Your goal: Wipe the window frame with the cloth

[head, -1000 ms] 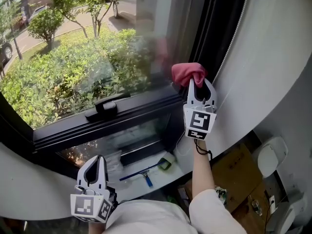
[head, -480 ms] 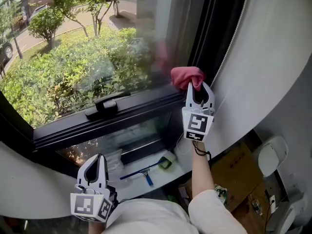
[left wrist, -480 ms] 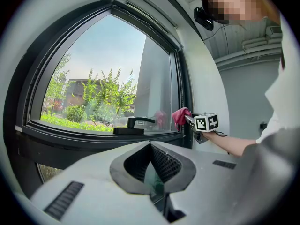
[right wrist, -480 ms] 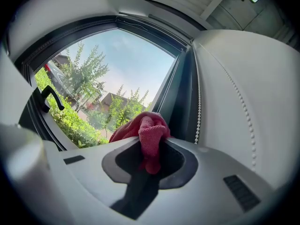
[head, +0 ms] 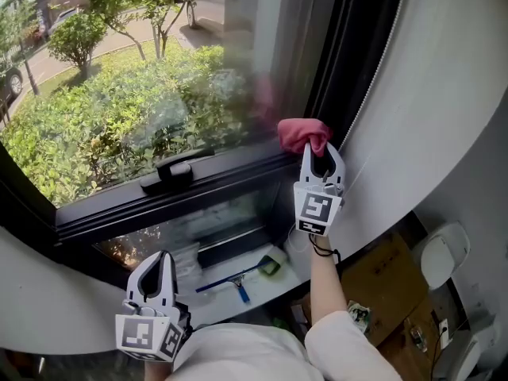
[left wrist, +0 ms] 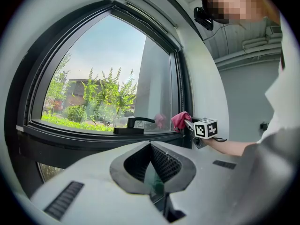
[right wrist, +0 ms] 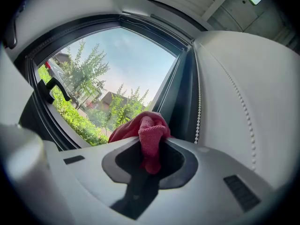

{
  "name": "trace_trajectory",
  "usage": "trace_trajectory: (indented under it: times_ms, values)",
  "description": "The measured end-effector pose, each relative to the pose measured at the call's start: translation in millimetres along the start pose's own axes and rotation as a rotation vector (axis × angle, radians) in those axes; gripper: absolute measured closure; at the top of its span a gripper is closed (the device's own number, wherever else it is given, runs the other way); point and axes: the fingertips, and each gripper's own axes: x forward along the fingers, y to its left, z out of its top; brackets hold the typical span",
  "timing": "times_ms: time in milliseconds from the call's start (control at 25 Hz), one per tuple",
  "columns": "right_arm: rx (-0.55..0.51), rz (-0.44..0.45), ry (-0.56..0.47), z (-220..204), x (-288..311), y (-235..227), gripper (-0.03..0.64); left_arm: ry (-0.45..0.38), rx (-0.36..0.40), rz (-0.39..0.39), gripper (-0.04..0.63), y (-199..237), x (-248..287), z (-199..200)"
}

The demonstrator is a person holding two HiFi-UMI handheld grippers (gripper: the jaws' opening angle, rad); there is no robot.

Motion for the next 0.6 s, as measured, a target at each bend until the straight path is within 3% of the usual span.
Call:
trace_trajectory:
  times_ms: [600]
  values:
    - [0.044, 0.034, 0.057, -32.6, -12.5, 13.5, 0.529, -0.003, 0.002, 0.002, 0.588, -2.4, -4.1, 2.0]
